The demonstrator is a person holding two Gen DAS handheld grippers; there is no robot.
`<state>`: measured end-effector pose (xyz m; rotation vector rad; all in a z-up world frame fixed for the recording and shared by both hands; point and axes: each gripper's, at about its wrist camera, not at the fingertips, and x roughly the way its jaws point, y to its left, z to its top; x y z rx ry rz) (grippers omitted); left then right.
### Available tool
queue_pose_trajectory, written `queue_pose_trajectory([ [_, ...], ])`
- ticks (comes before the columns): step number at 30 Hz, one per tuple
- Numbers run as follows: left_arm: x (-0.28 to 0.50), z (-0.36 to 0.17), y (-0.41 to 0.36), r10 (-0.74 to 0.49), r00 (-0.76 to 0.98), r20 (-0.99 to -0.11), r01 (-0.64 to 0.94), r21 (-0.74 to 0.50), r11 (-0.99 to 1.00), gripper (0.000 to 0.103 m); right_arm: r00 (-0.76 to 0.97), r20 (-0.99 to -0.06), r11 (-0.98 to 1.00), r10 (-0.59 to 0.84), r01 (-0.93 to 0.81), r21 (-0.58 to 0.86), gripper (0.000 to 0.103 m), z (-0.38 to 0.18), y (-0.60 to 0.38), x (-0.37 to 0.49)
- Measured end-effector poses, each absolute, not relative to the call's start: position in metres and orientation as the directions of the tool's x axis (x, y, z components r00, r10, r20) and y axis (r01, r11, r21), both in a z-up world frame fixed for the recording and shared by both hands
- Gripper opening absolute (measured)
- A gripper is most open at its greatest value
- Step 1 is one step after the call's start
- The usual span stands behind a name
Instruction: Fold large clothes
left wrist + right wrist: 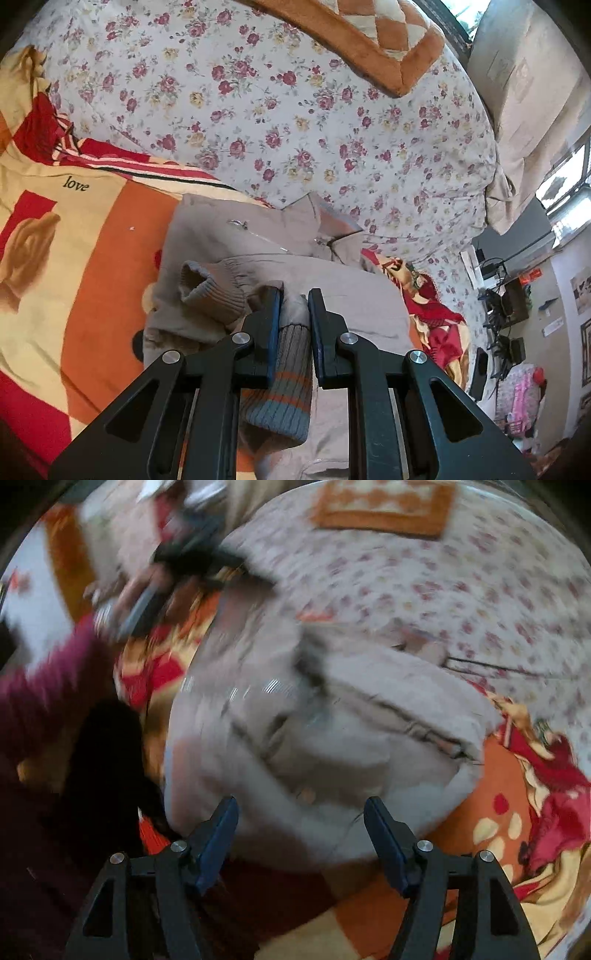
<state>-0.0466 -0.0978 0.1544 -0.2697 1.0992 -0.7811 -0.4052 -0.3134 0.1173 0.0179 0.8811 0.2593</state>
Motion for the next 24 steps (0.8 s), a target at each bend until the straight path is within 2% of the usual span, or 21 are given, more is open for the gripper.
queue_pose_trajectory([
  [2,-0.048,0.153,-0.095,-0.681,0.228,-0.696,0.426,-0.557,0.713,0.014,0.575,-0.794,0.966,0.196,-0.253,0.055,0.068,0.102,-0.294,-0.41],
  [5,-0.051,0.152,-0.091,-0.673,0.23,-0.703,0.418,-0.553,0.721,0.014,0.574,-0.817,0.924,0.059,-0.34,-0.172,0.068,0.081,-0.261,-0.416],
  [11,-0.055,0.15,-0.083,-0.661,0.24,-0.711,0.413,-0.541,0.733,0.014,0.672,-0.722,0.721,-0.162,-0.42,-0.552,0.077,0.045,-0.23,-0.429],
  [16,-0.053,0.14,-0.084,-0.651,0.231,-0.723,0.393,-0.543,0.742,0.014,0.76,-0.626,0.61,-0.178,-0.414,-0.676,0.077,0.033,-0.207,-0.419],
  [17,-0.053,0.14,-0.084,-0.65,0.23,-0.725,0.394,-0.541,0.743,0.014,0.765,-0.62,0.607,-0.173,-0.413,-0.679,0.074,0.032,-0.204,-0.413],
  [18,-0.052,0.14,-0.084,-0.648,0.229,-0.727,0.396,-0.539,0.744,0.014,0.763,-0.628,0.625,-0.151,-0.418,-0.659,0.054,0.035,-0.203,-0.408],
  [20,-0.05,0.139,-0.084,-0.647,0.226,-0.728,0.398,-0.537,0.744,0.014,0.727,-0.685,0.748,-0.047,-0.429,-0.506,0.025,0.055,-0.209,-0.393],
  [24,-0.043,0.142,-0.082,-0.668,0.221,-0.711,0.385,-0.565,0.729,0.014,0.698,-0.694,0.93,0.174,-0.349,-0.117,0.011,0.097,-0.255,-0.371],
])
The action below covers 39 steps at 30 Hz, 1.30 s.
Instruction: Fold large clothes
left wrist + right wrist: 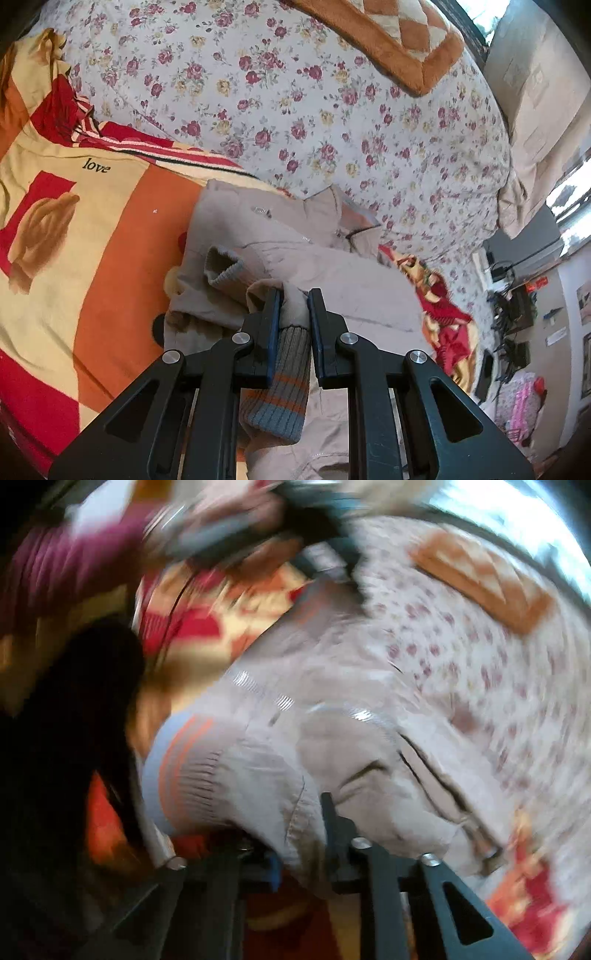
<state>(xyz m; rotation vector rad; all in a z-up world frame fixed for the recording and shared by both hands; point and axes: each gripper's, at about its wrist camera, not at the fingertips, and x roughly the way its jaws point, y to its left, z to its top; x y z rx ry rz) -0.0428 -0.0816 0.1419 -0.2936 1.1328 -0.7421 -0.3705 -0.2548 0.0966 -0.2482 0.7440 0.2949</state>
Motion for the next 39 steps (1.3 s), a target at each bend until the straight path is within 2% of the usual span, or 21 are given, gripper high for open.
queue_pose_trajectory([
  [2,-0.034,0.146,-0.079,-0.703,0.217,-0.678,0.364,-0.612,0.702,0.014,0.708,-0.664,0.957,0.239,-0.287,0.039,0.01,0.111,-0.284,-0.362],
  [5,-0.018,0.151,-0.08,-0.725,0.234,-0.648,0.328,-0.65,0.686,0.014,0.775,-0.549,0.934,0.312,-0.144,0.328,0.009,0.138,-0.357,-0.344],
  [10,0.022,0.133,-0.098,-0.74,0.235,-0.63,0.233,-0.703,0.672,0.017,0.819,-0.534,0.857,0.21,0.109,0.504,0.009,0.14,-0.454,-0.284],
  [11,0.031,0.122,-0.101,-0.733,0.238,-0.638,0.196,-0.707,0.679,0.019,0.815,-0.555,0.846,0.164,0.173,0.505,0.009,0.135,-0.47,-0.27],
  [12,0.039,0.113,-0.103,-0.737,0.235,-0.634,0.164,-0.721,0.673,0.029,0.803,-0.583,0.83,0.122,0.24,0.504,0.009,0.125,-0.49,-0.252],
  [13,0.044,0.105,-0.103,-0.745,0.229,-0.626,0.149,-0.734,0.663,0.049,0.79,-0.609,0.815,0.069,0.307,0.491,0.009,0.114,-0.507,-0.236],
  [14,0.047,0.1,-0.102,-0.751,0.225,-0.621,0.141,-0.742,0.656,0.058,0.775,-0.631,0.79,0.038,0.363,0.494,0.009,0.1,-0.523,-0.226],
  [15,0.049,0.097,-0.1,-0.747,0.232,-0.624,0.132,-0.74,0.659,0.069,0.756,-0.653,0.773,0.045,0.388,0.502,0.018,0.089,-0.534,-0.219],
  [16,0.047,0.096,-0.096,-0.734,0.243,-0.634,0.127,-0.73,0.672,0.072,0.713,-0.699,0.767,0.063,0.413,0.491,0.028,0.075,-0.543,-0.209],
  [17,0.043,0.097,-0.094,-0.726,0.244,-0.643,0.141,-0.717,0.683,0.074,0.655,-0.754,0.766,0.056,0.457,0.453,0.045,0.066,-0.548,-0.202],
  [18,0.036,0.101,-0.092,-0.712,0.238,-0.661,0.182,-0.69,0.701,0.077,0.629,-0.776,0.763,0.043,0.481,0.432,0.046,0.061,-0.549,-0.204],
  [21,0.011,0.11,-0.092,-0.636,0.292,-0.714,0.288,-0.568,0.771,0.077,0.676,-0.735,0.776,0.044,0.44,0.452,0.058,0.069,-0.54,-0.225],
  [24,-0.004,0.104,-0.095,-0.636,0.294,-0.713,0.331,-0.549,0.768,0.077,0.686,-0.728,0.801,0.007,0.432,0.415,0.067,0.078,-0.531,-0.235],
  [27,-0.01,0.082,-0.103,-0.63,0.245,-0.737,0.331,-0.547,0.769,0.077,0.667,-0.745,0.826,0.018,0.409,0.387,0.065,0.068,-0.527,-0.216],
  [28,-0.011,0.077,-0.106,-0.598,0.245,-0.763,0.336,-0.512,0.79,0.077,0.642,-0.767,0.852,0.011,0.396,0.343,0.058,0.059,-0.524,-0.208],
  [29,-0.011,0.07,-0.112,-0.54,0.26,-0.8,0.343,-0.447,0.826,0.077,0.607,-0.792,0.881,-0.059,0.405,0.245,0.036,0.054,-0.521,-0.199],
  [30,-0.012,0.063,-0.115,-0.466,0.292,-0.835,0.347,-0.361,0.866,0.077,0.582,-0.802,0.883,-0.132,0.438,0.173,0.031,0.046,-0.525,-0.199],
  [32,-0.009,0.047,-0.12,-0.357,0.337,-0.871,0.352,-0.235,0.906,0.078,0.523,-0.832,0.827,-0.182,0.539,0.158,0.031,0.028,-0.547,-0.193],
  [35,-0.001,0.036,-0.111,-0.384,0.291,-0.876,0.326,-0.286,0.901,0.079,0.539,-0.834,0.76,-0.119,0.59,0.273,0.032,0.028,-0.56,-0.203],
  [38,-0.001,0.047,-0.103,-0.389,0.327,-0.861,0.316,-0.289,0.904,0.079,0.549,-0.804,0.777,-0.228,0.601,0.19,0.05,0.061,-0.544,-0.214],
  [39,-0.002,0.052,-0.102,-0.386,0.343,-0.857,0.314,-0.282,0.906,0.079,0.579,-0.774,0.783,-0.257,0.594,0.184,0.05,0.078,-0.534,-0.217],
])
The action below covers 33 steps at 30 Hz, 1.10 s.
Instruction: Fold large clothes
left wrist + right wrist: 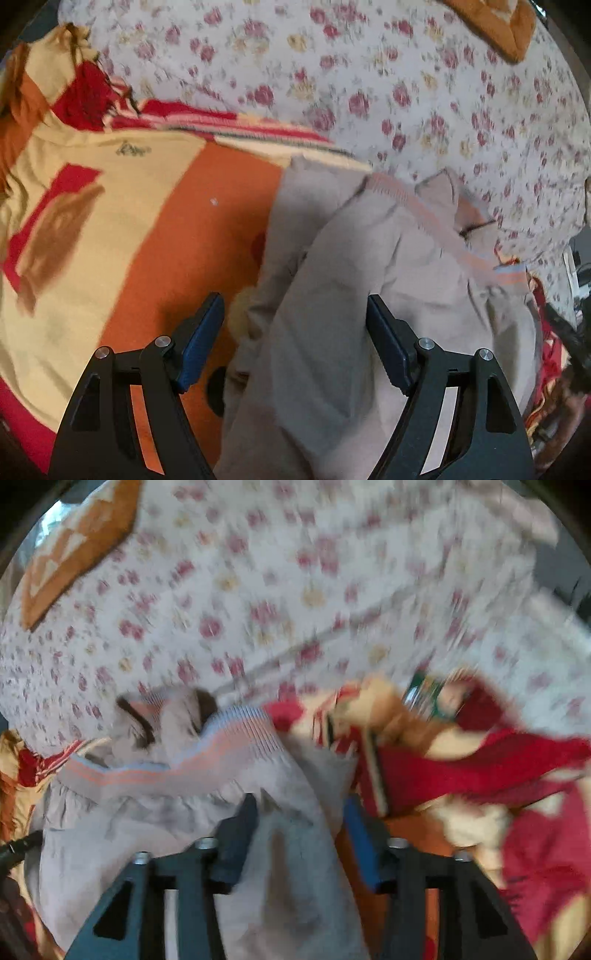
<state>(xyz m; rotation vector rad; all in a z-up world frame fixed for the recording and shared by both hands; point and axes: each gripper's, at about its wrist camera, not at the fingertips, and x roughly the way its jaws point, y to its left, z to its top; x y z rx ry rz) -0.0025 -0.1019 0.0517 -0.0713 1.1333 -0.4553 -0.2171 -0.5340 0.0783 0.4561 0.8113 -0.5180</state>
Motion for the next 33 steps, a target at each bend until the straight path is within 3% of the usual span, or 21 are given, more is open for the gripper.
queue_pose_trajectory([
  [3,-0.006,0.057,-0.102,-0.377,0.368,-0.85,0.321,-0.264,0.909,0.079,0.663,-0.738,0.847,-0.122,0.457,0.271,0.057,0.103,-0.504,-0.201],
  [6,-0.003,0.05,-0.104,-0.375,0.343,-0.861,0.309,-0.274,0.911,0.079,0.682,-0.722,0.866,0.114,0.288,0.409,0.057,0.104,-0.462,-0.154],
  [8,-0.002,0.046,-0.102,-0.388,0.325,-0.863,0.297,-0.297,0.908,0.079,0.655,-0.736,0.881,0.172,0.232,0.412,0.057,0.096,-0.433,-0.12],
  [10,-0.002,0.044,-0.1,-0.393,0.313,-0.864,0.294,-0.306,0.906,0.079,0.615,-0.771,0.924,0.163,0.178,0.337,0.06,0.086,-0.402,-0.082],
  [12,-0.001,0.043,-0.1,-0.397,0.307,-0.865,0.298,-0.309,0.903,0.079,0.576,-0.807,0.96,0.126,0.134,0.246,0.071,0.073,-0.379,-0.047],
  [16,0.002,0.044,-0.102,-0.396,0.298,-0.869,0.316,-0.302,0.9,0.079,0.503,-0.858,0.979,0.102,0.103,0.177,0.072,0.042,-0.361,0.002],
  [17,0.003,0.044,-0.101,-0.397,0.296,-0.869,0.315,-0.303,0.899,0.079,0.502,-0.86,0.982,0.094,0.094,0.162,0.067,0.037,-0.361,0.007],
  [18,0.004,0.045,-0.1,-0.401,0.291,-0.868,0.312,-0.31,0.898,0.079,0.523,-0.849,0.986,0.076,0.086,0.142,0.034,0.035,-0.357,0.009],
  [19,0.005,0.045,-0.099,-0.405,0.289,-0.868,0.31,-0.315,0.897,0.079,0.535,-0.841,0.987,0.079,0.079,0.143,0.019,0.036,-0.356,0.012],
  [20,0.006,0.047,-0.098,-0.406,0.289,-0.867,0.307,-0.318,0.897,0.079,0.541,-0.838,0.987,0.075,0.077,0.138,0.013,0.037,-0.354,0.014],
  [31,0.015,0.063,-0.086,-0.439,0.356,-0.825,0.264,-0.362,0.894,0.079,0.57,-0.822,0.987,0.012,0.124,0.101,0.009,0.032,-0.334,0.054],
  [32,0.014,0.061,-0.088,-0.446,0.351,-0.824,0.267,-0.368,0.891,0.079,0.569,-0.822,0.984,0.029,0.126,0.122,0.011,0.039,-0.334,0.049],
  [33,0.013,0.061,-0.09,-0.453,0.347,-0.821,0.271,-0.375,0.886,0.079,0.566,-0.822,0.979,0.062,0.126,0.16,0.02,0.05,-0.338,0.039],
])
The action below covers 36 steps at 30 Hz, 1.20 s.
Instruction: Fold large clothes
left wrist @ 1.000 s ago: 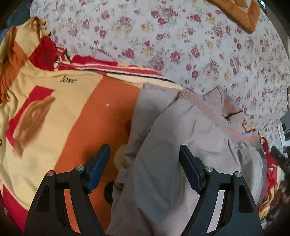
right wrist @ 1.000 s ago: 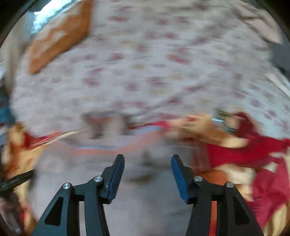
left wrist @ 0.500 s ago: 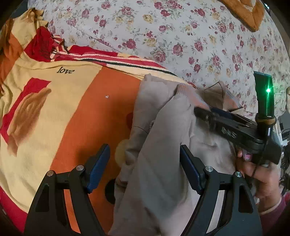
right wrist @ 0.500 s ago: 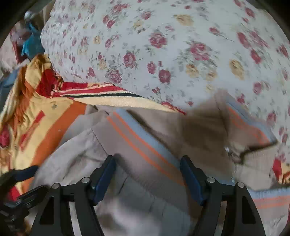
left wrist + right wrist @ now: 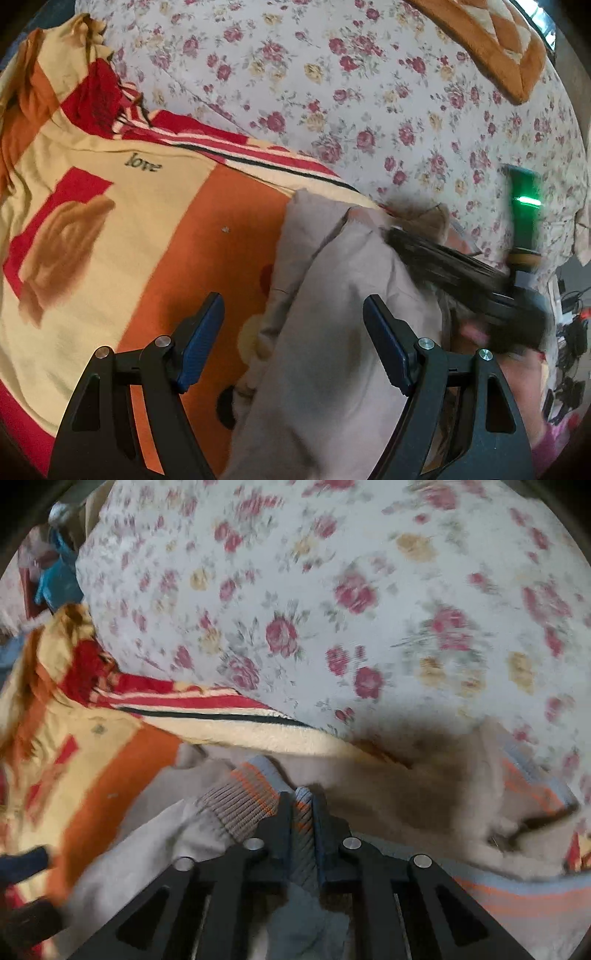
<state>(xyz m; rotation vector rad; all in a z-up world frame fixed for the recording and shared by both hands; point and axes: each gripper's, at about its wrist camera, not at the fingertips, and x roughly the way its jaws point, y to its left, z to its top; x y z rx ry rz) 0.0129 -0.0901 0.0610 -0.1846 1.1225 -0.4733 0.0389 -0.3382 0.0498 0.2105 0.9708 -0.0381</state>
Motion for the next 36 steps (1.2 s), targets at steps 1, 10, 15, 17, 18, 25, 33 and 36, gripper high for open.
queue_pose_trajectory([
  [1,0.01,0.061,-0.093,-0.463,0.348,-0.815,0.278,-0.382,0.881,0.079,0.565,-0.82,0.973,0.093,0.124,0.196,0.03,0.061,-0.343,0.026],
  [10,-0.019,0.063,-0.121,-0.471,0.358,-0.806,0.382,-0.333,0.862,0.079,0.564,-0.815,0.961,-0.134,0.273,0.031,0.066,0.086,-0.424,-0.142],
  [15,-0.014,0.031,-0.138,-0.355,0.36,-0.863,0.395,-0.203,0.896,0.08,0.449,-0.832,0.873,-0.327,0.48,-0.085,0.065,0.027,-0.499,-0.163],
  [17,-0.009,0.027,-0.135,-0.363,0.369,-0.855,0.379,-0.218,0.899,0.081,0.422,-0.839,0.84,-0.344,0.537,-0.075,0.065,0.013,-0.521,-0.153],
  [18,-0.007,0.027,-0.132,-0.363,0.373,-0.854,0.368,-0.223,0.903,0.081,0.423,-0.84,0.832,-0.34,0.552,-0.059,0.065,0.014,-0.526,-0.15],
  [25,-0.017,0.042,-0.111,-0.392,0.354,-0.85,0.366,-0.26,0.894,0.08,0.485,-0.843,0.865,-0.233,0.5,0.049,0.066,0.059,-0.522,-0.205],
  [33,-0.035,0.065,-0.082,-0.542,0.255,-0.8,0.46,-0.393,0.796,0.08,0.504,-0.829,0.829,-0.242,0.552,0.094,0.086,0.064,-0.511,-0.312],
  [36,-0.043,0.061,-0.074,-0.545,0.244,-0.802,0.482,-0.387,0.786,0.08,0.547,-0.826,0.826,-0.136,0.523,0.21,0.076,0.054,-0.509,-0.313],
])
